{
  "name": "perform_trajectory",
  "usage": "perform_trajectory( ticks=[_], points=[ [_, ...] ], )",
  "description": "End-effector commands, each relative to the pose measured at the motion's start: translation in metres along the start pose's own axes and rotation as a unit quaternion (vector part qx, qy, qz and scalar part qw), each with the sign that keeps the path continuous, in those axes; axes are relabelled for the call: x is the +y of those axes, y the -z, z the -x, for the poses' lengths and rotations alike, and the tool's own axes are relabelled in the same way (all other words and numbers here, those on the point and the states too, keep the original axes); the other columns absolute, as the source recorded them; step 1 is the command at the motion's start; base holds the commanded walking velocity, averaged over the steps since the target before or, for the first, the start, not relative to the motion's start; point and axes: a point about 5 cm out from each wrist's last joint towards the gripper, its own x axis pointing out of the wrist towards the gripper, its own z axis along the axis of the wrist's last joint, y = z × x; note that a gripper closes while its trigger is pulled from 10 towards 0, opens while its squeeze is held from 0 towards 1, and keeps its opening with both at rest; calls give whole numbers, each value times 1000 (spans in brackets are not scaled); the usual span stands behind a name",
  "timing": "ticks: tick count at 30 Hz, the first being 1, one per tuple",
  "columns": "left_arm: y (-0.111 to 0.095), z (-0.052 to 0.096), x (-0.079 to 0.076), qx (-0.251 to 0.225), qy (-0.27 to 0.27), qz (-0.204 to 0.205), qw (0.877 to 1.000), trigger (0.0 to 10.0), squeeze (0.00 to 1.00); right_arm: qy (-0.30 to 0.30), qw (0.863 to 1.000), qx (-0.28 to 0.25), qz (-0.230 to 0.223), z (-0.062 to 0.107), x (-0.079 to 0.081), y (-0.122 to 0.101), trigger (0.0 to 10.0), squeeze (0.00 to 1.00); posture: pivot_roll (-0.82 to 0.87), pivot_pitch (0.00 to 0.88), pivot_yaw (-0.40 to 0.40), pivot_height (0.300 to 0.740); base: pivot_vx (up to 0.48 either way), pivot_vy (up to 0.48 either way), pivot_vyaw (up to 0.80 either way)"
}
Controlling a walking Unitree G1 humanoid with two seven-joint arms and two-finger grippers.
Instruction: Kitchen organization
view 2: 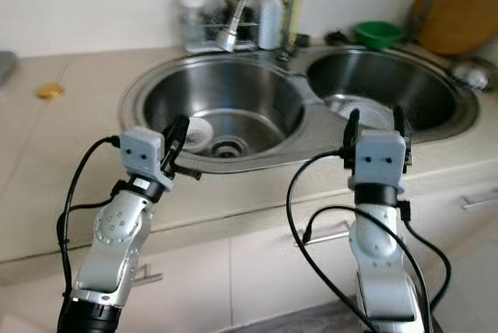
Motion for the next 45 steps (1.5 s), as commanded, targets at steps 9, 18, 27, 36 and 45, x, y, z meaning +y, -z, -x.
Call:
perform_trajectory(
  ticks=[9,18,27,36,45],
  points=[
    [-2,-1,-1,-5,9,-9,1000,10000,0,33,999,6,16,9,-20,2,10000,0,120,0,-54,740,0,-334,-800],
    [-3,-2,0,-13,4,-6,1000,10000,0,33,999,5,11,10,-16,3,10000,0,125,0,-57,740,0,-367,-800],
    [-3,-2,0,-14,3,-4,1000,10000,0,37,999,2,13,11,-18,2,10000,0,122,0,-57,740,0,0,-800],
    [-1,-2,-3,-6,11,-8,1000,10000,0,43,999,7,13,11,-19,5,10000,0,121,0,-57,740,0,-91,-800],
    [1,-1,-2,-2,11,-11,1000,10000,0,64,997,30,4,10,-23,13,10000,0,121,0,-56,740,0,-480,-800]
  ],
)
